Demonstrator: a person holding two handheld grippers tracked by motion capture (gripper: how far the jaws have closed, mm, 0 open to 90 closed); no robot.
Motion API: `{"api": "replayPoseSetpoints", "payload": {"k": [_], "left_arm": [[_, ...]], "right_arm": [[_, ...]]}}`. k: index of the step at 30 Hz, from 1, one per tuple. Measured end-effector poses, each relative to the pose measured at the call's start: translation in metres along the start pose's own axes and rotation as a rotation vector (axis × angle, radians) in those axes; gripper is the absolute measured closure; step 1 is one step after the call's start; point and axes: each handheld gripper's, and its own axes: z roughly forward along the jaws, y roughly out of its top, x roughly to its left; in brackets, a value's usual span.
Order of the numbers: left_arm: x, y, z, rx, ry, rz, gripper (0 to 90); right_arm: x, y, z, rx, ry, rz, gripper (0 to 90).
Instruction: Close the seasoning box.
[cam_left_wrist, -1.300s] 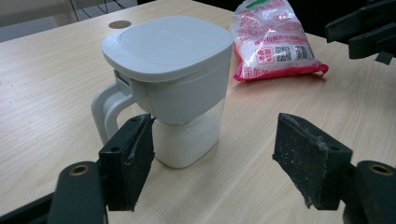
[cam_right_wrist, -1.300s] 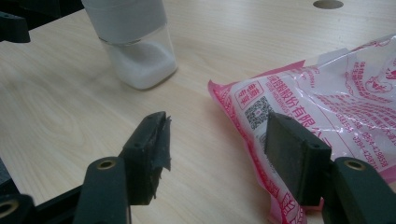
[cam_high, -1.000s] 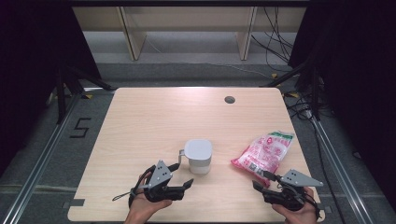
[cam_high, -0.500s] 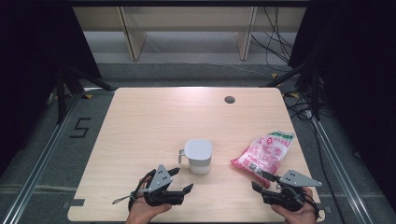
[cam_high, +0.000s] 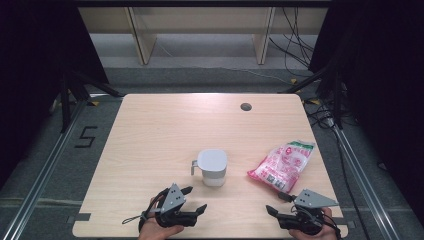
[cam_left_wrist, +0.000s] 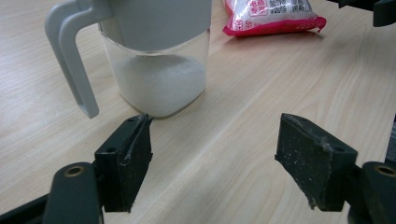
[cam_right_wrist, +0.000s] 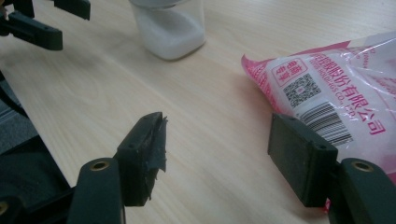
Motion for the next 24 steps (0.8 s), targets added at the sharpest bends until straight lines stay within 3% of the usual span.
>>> {"api": "replayPoseSetpoints", "payload": {"k": [2, 3, 4, 5, 6, 7, 8, 11, 14, 15, 17, 19, 21, 22, 24], "left_arm": [[0.001, -0.001, -0.001, 0.000, 0.007, 0.000, 26.0], [0.002, -0.002, -0.003, 0.021, 0.018, 0.017, 26.0], [0.001, -0.003, -0.002, 0.003, 0.012, 0.003, 25.9], [0.003, -0.004, -0.003, 0.022, 0.015, 0.021, 25.9], [0.002, -0.005, -0.003, 0.023, 0.011, 0.014, 25.8], [0.001, -0.006, -0.002, 0.006, 0.003, -0.007, 25.8], [0.000, -0.006, -0.002, 0.009, 0.002, -0.010, 25.7], [-0.001, -0.008, -0.002, 0.020, 0.008, 0.000, 25.7], [-0.004, -0.010, 0.001, 0.006, 0.003, -0.018, 25.7], [-0.002, -0.010, 0.000, 0.026, 0.006, 0.014, 25.7], [-0.002, -0.010, 0.001, 0.041, 0.001, 0.015, 25.7], [-0.003, -0.011, 0.001, 0.026, 0.002, -0.005, 25.7], [-0.003, -0.011, 0.002, 0.016, 0.000, -0.022, 25.7], [-0.002, -0.012, 0.002, 0.024, -0.001, -0.015, 25.7], [-0.002, -0.011, 0.001, 0.029, 0.002, -0.015, 25.7]], "right_arm": [[0.004, -0.002, -0.001, 0.025, -0.008, 0.013, 36.7], [0.002, -0.002, -0.001, 0.023, 0.010, -0.013, 36.6], [0.005, -0.003, -0.001, 0.039, -0.001, -0.002, 36.5], [0.003, -0.004, -0.001, 0.034, -0.005, -0.035, 36.4], [0.006, -0.005, -0.001, 0.050, 0.012, -0.003, 36.4], [0.004, -0.005, -0.002, 0.046, -0.012, -0.045, 36.2], [0.004, -0.006, -0.002, 0.051, -0.008, -0.054, 36.2], [0.006, -0.008, -0.002, 0.070, 0.012, -0.044, 36.0], [0.007, -0.009, -0.003, 0.083, 0.002, -0.070, 35.7], [0.008, -0.010, -0.003, 0.077, 0.001, -0.075, 35.6], [0.011, -0.011, -0.004, 0.090, -0.005, -0.069, 35.7], [0.010, -0.011, -0.003, 0.087, -0.004, -0.093, 35.6], [0.012, -0.012, -0.004, 0.092, 0.001, -0.066, 35.6], [0.010, -0.011, -0.003, 0.090, 0.003, -0.089, 35.5], [0.011, -0.011, -0.003, 0.100, 0.018, -0.075, 35.5]]}}
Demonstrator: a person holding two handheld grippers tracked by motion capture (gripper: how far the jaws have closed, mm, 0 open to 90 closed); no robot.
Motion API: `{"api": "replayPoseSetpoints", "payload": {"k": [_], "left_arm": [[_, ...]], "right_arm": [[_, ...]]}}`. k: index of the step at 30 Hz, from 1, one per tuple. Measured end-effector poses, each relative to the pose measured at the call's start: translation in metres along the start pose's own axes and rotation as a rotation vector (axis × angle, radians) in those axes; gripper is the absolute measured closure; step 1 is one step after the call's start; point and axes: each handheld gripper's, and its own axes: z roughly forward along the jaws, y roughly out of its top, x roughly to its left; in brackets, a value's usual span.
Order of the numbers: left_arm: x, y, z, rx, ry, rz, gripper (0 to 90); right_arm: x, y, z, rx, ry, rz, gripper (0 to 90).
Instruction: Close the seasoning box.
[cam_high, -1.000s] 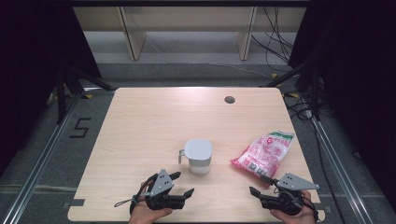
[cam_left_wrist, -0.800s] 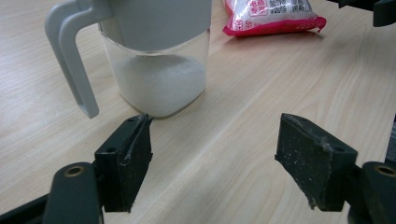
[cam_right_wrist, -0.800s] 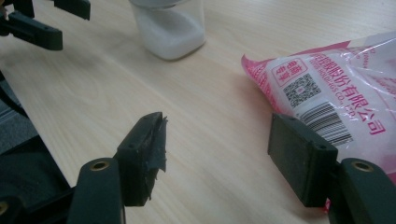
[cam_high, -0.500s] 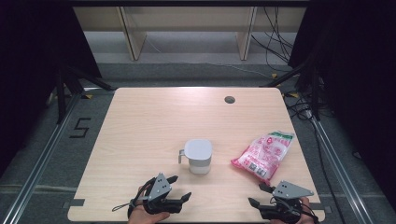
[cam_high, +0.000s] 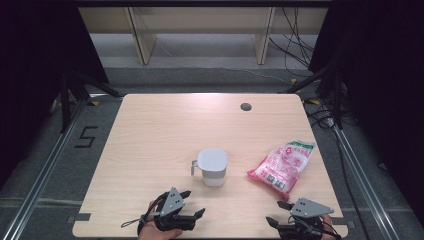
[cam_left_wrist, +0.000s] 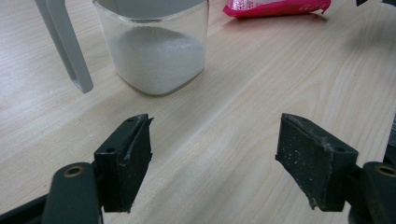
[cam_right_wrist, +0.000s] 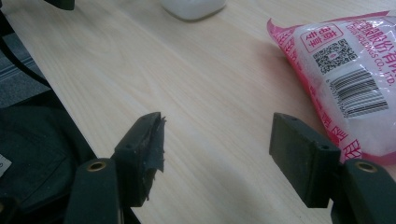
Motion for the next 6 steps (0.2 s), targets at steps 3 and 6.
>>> {"api": "replayPoseSetpoints", "payload": {"k": [3, 6], "left_arm": [[0.0015, -0.0005, 0.0005, 0.019, 0.000, 0.017, 25.7], [0.0008, -0.0010, 0.0012, 0.019, -0.004, 0.004, 25.6]], "right_arm": [[0.0001, 0.0001, -0.0006, 0.004, -0.020, -0.014, 35.3], [0.0005, 0.0001, -0.0004, 0.002, -0.023, -0.012, 35.3]]}}
